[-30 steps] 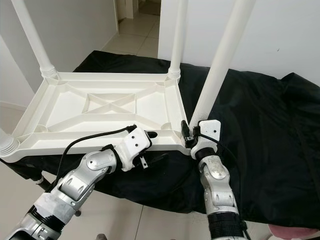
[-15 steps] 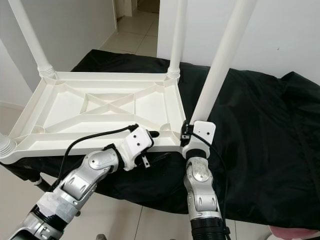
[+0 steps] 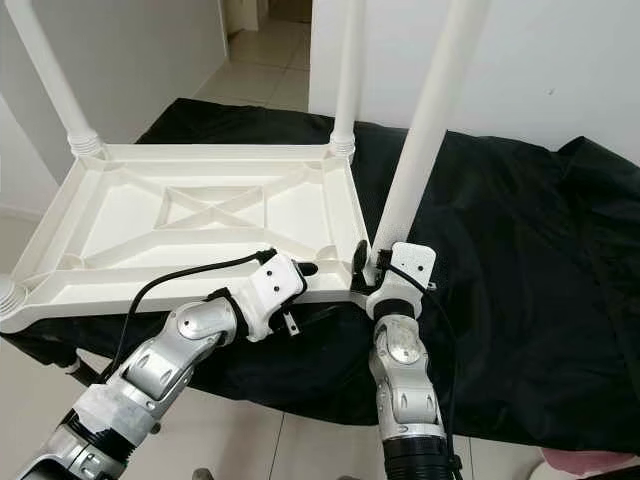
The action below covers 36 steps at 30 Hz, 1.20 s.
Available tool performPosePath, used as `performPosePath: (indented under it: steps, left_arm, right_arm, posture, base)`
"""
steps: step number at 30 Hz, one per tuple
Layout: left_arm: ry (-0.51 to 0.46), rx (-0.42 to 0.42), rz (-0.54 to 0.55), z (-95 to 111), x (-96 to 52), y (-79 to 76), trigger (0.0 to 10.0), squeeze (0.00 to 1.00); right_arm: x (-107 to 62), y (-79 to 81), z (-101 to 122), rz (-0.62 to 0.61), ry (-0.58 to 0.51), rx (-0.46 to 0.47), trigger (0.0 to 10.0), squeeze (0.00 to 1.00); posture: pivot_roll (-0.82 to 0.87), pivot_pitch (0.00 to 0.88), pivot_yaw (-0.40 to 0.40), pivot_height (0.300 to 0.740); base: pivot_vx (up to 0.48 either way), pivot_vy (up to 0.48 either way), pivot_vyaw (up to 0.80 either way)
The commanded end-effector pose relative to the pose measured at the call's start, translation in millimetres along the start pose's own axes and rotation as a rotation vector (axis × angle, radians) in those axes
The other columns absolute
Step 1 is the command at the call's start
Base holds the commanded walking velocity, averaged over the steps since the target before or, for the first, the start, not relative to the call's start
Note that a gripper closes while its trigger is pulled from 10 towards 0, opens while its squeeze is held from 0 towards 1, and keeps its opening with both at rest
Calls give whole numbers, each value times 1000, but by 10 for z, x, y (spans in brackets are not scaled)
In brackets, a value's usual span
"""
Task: Building children table
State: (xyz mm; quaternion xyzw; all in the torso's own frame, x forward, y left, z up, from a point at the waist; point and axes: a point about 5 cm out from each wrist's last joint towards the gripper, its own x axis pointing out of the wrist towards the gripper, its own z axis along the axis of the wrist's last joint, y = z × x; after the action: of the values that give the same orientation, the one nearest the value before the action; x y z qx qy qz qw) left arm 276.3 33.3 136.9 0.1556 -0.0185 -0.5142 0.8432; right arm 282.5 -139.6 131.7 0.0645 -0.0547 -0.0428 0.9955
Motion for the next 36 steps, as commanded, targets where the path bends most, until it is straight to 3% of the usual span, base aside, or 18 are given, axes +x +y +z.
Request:
performPosePath:
  steps: [1, 2, 3, 11, 20, 25, 36]
  left_arm:
    - [8, 8, -44, 4, -6, -5, 10000, 0]
    - [8, 8, -44, 4, -6, -5, 10000, 0]
    - [8, 8, -46, 4, -5, -12, 10000, 0]
    - [9, 10, -46, 5, -9, -10, 10000, 0]
    - [10, 0, -57, -12, -41, -43, 10000, 0]
    - [6, -8, -63, -14, -40, -50, 10000, 0]
    - [-37, -42, -187, 9, -61, -137, 10000, 0]
  right_arm:
    - [-19, 20, 27, 52, -15, 23, 10000, 357]
    - [-19, 20, 27, 52, -15, 23, 10000, 357]
    - [-20, 4, 61, 127, -32, 12, 10000, 0]
    - [-13, -59, 95, 232, -51, -14, 10000, 0]
    - [28, -304, 74, 433, -34, -88, 10000, 0]
    - [32, -340, 42, 480, -21, -110, 10000, 0]
    - [156, -391, 23, 646, -4, -167, 10000, 0]
  posture:
    - [-60, 0, -4, 740]
    - [-60, 0, -4, 740]
    - [-55, 0, -7, 740]
    - [-49, 0, -11, 740]
    - [-40, 0, -9, 740]
    - [-40, 0, -4, 740]
    - [-50, 0, -3, 740]
  base:
    - [0, 0, 0]
    - [0, 0, 0]
    - [0, 0, 0]
    - [0, 0, 0]
    - [0, 0, 0]
    - [0, 0, 0]
    - [0, 0, 0]
